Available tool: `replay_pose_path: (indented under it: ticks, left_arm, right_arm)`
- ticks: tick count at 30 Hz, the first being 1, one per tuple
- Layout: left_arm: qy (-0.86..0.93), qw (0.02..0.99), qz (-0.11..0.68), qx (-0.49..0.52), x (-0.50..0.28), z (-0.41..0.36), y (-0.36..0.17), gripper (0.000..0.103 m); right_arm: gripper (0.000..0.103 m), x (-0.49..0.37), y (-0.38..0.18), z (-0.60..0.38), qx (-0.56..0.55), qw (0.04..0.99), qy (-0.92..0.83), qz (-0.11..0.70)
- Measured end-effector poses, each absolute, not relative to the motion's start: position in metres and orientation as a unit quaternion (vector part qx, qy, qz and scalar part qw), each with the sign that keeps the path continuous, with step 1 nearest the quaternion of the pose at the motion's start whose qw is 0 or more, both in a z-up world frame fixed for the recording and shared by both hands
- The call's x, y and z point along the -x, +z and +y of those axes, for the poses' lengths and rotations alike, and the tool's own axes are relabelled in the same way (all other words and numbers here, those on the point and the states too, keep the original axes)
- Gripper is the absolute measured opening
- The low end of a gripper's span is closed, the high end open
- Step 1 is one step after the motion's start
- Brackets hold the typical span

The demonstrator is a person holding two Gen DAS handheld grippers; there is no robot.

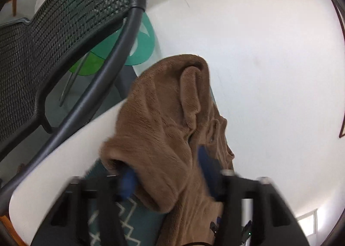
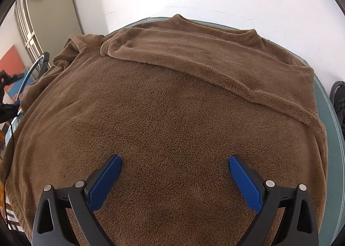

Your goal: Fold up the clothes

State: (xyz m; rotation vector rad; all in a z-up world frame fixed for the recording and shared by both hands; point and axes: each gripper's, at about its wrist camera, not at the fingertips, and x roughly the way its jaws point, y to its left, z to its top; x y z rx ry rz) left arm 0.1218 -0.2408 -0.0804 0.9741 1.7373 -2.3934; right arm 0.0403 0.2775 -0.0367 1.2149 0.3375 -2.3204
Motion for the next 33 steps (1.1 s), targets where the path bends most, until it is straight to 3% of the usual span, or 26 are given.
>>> replay_pose_path:
  ticks: [2, 3, 9, 17, 24, 33]
  left_arm:
    - [-0.766, 0.024, 0.561, -0.315, -0.119, -0.245, -0.086, 0.011]
    - [-0.768, 0.028, 0.558, -0.313, -0.120, -0.248, -0.085, 0.009]
    - [-0.821, 0.061, 0.499, -0.271, -0.132, -0.270, -0.037, 0.007]
    - [-0.923, 0.119, 0.322, -0.175, -0.157, -0.304, 0.096, 0.007]
    - [-0.957, 0.176, 0.153, -0.170, -0.144, -0.296, 0.136, 0.007]
    - [-0.936, 0.221, 0.223, -0.157, -0.118, -0.308, 0.129, 0.007]
  right_arm:
    - [0.102, -0.040, -0.037, 0.277, -0.446, 0.248, -0.851, 0.124]
    - [0.102, -0.040, -0.037, 0.277, -0.446, 0.248, -0.851, 0.123]
    - [0.102, -0.041, -0.037, 0.277, -0.446, 0.248, -0.851, 0.123]
    - [0.102, -0.040, -0.036, 0.278, -0.446, 0.248, -0.851, 0.120]
    - [0.102, -0.040, -0.037, 0.280, -0.446, 0.249, -0.852, 0.119]
    - [0.102, -0.040, -0.037, 0.279, -0.446, 0.248, -0.852, 0.120]
